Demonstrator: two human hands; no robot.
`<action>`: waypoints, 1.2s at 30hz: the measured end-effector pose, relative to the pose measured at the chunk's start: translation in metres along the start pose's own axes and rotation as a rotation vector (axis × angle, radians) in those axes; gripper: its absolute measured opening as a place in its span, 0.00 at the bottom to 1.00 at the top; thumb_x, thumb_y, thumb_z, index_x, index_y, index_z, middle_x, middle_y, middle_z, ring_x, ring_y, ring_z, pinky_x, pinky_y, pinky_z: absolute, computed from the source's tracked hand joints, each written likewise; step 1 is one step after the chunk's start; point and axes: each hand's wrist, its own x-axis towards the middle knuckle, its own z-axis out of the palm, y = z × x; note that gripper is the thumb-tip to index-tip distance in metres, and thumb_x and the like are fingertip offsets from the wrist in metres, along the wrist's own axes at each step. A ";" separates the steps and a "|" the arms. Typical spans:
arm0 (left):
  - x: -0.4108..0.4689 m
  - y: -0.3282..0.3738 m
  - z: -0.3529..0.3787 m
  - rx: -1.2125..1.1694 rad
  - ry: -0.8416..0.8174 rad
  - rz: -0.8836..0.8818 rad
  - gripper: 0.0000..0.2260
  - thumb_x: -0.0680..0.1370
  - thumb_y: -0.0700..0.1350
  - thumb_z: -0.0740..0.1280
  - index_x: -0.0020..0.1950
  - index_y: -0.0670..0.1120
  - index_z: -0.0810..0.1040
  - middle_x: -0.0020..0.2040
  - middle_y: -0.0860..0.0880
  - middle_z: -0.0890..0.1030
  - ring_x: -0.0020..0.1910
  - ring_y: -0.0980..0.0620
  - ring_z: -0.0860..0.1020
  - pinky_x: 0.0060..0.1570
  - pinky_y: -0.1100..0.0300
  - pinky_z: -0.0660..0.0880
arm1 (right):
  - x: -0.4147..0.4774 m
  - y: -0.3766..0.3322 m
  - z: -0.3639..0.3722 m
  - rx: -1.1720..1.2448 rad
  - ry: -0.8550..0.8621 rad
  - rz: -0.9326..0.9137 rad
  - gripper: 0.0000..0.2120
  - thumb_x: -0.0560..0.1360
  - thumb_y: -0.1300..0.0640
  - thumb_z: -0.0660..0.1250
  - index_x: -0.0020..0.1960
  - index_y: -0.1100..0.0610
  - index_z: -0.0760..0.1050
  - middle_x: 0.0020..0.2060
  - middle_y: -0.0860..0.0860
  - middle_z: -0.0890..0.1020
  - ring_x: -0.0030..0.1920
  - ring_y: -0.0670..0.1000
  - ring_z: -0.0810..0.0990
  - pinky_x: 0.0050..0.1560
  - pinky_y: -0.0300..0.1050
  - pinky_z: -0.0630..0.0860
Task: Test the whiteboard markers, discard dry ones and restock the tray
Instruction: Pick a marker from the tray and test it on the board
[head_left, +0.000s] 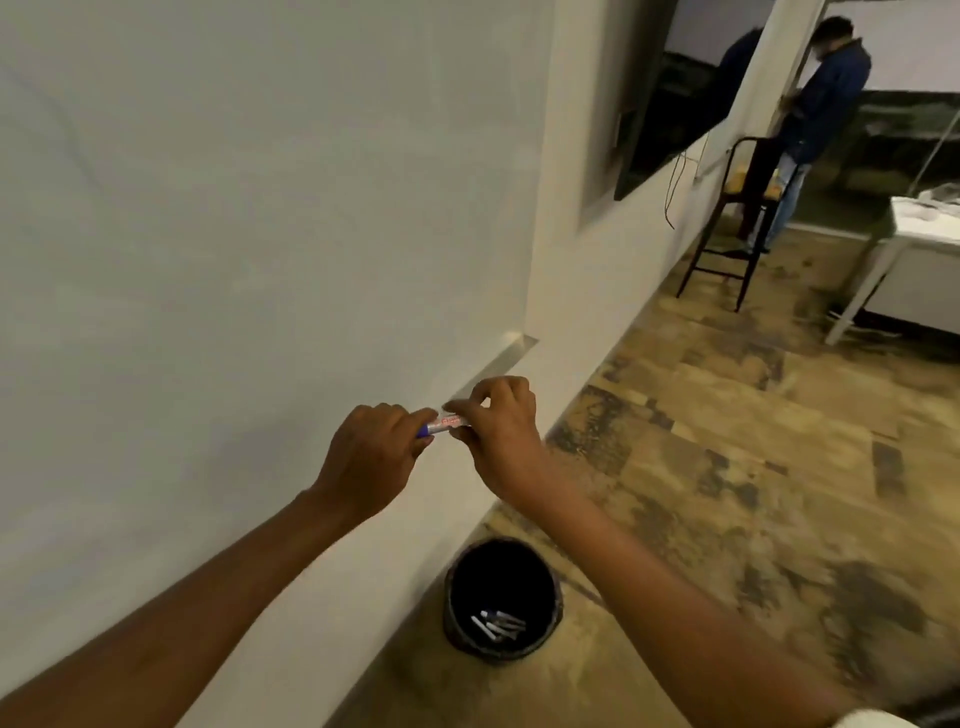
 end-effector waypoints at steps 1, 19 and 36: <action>0.002 -0.001 0.023 -0.013 -0.049 -0.008 0.16 0.79 0.49 0.61 0.56 0.39 0.79 0.35 0.44 0.79 0.30 0.46 0.74 0.30 0.53 0.72 | -0.005 0.018 0.012 0.010 -0.038 0.028 0.16 0.67 0.59 0.77 0.54 0.56 0.81 0.46 0.55 0.78 0.51 0.57 0.70 0.45 0.52 0.71; -0.101 0.017 0.396 -0.151 -0.859 -0.176 0.12 0.79 0.48 0.64 0.61 0.50 0.75 0.45 0.45 0.81 0.40 0.42 0.79 0.42 0.53 0.72 | -0.212 0.261 0.246 0.047 -0.620 0.329 0.14 0.65 0.59 0.76 0.49 0.60 0.80 0.44 0.56 0.81 0.46 0.57 0.72 0.45 0.48 0.69; -0.191 0.036 0.549 -0.018 -1.411 -0.377 0.30 0.82 0.45 0.56 0.77 0.40 0.44 0.77 0.40 0.51 0.75 0.36 0.51 0.69 0.42 0.56 | -0.324 0.333 0.361 -0.129 -1.275 0.477 0.26 0.79 0.47 0.58 0.75 0.54 0.61 0.73 0.64 0.59 0.71 0.68 0.56 0.69 0.61 0.55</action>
